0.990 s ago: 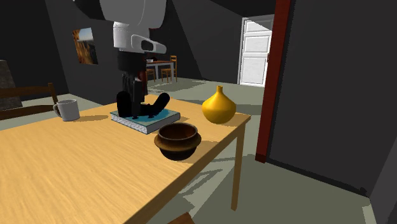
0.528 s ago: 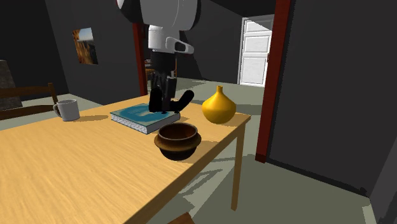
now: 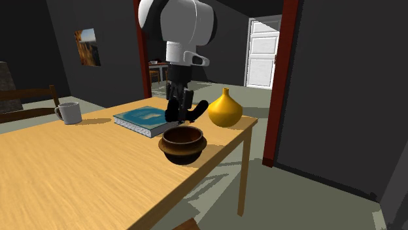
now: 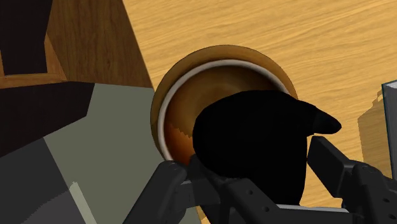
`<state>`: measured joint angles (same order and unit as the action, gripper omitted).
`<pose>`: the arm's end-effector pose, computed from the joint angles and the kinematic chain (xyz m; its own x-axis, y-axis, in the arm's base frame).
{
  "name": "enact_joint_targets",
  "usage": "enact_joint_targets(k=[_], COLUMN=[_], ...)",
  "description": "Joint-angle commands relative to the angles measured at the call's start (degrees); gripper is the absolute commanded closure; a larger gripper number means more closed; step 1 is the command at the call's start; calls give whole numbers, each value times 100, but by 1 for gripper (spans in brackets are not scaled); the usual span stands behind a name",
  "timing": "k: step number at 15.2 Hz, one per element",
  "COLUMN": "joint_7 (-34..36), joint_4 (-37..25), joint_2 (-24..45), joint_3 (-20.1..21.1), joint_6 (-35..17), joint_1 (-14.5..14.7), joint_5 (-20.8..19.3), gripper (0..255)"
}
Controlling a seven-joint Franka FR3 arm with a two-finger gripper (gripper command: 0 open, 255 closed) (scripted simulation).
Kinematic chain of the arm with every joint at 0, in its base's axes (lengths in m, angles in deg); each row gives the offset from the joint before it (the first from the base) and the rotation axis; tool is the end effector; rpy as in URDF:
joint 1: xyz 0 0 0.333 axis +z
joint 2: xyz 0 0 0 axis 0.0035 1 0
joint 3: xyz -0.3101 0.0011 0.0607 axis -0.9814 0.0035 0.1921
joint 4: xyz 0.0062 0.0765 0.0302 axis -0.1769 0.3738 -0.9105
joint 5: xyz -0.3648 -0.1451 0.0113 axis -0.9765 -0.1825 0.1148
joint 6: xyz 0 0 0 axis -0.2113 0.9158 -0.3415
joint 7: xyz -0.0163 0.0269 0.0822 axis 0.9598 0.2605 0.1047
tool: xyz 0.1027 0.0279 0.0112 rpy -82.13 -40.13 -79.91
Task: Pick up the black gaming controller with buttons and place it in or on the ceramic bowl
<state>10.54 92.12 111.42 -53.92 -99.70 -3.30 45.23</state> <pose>0.7058 0.0978 0.3832 0.3198 -0.9411 -0.1096 -0.9475 -0.3179 -0.0348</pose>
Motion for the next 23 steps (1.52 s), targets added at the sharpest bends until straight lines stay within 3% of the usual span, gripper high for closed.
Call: enact_joint_targets(k=[1, 6, 14, 15, 20, 23], joint_7=[-4, -15, -15, -15, -15, -36], joint_4=[50, 234, 231, 232, 231, -52], joint_2=[66, 186, 188, 187, 188, -2], joint_3=[-7, -23, -24, -24, -24, -6], joint_6=[-122, -422, -421, -421, -421, 51], joint_1=[5, 9, 9, 9, 9, -28], joint_5=[-12, -32, -32, -32, -32, 5], gripper=[255, 255, 255, 0, 0, 0])
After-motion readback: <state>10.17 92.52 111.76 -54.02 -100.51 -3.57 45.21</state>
